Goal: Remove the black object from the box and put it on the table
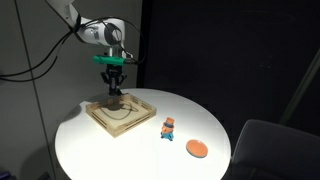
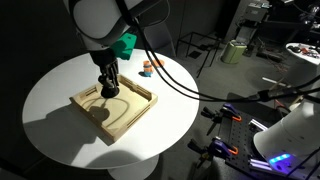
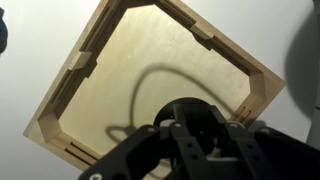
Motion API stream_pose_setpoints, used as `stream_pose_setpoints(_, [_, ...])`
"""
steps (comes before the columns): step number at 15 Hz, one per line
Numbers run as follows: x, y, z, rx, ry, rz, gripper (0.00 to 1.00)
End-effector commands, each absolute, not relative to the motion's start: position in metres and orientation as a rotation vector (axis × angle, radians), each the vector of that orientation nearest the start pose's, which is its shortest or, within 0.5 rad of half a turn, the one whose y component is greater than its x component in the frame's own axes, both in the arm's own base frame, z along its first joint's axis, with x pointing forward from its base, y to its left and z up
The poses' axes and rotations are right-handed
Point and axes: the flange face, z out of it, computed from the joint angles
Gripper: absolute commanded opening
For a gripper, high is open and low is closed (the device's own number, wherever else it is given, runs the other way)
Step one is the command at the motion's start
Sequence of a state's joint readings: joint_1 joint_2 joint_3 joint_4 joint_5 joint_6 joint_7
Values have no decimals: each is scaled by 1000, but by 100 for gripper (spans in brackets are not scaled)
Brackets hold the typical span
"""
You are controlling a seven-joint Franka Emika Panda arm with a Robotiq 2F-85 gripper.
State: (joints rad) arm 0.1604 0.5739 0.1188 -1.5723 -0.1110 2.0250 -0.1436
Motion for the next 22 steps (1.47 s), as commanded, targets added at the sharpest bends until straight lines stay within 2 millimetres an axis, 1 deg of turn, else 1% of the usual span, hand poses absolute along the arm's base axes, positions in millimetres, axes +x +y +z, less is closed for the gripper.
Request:
stream_pose_setpoints(1, [638, 140, 312, -3088, -569, 216, 7])
stream_pose_setpoints(7, [605, 94, 302, -3058, -379, 244, 7])
stream_pose_setpoints(15, [542, 32, 285, -3090, -139, 102, 7])
stream_pose_setpoints(19, [507, 7, 276, -3094, -16, 59, 7])
stream_pose_setpoints(22, [485, -7, 269, -3094, 67, 51, 7])
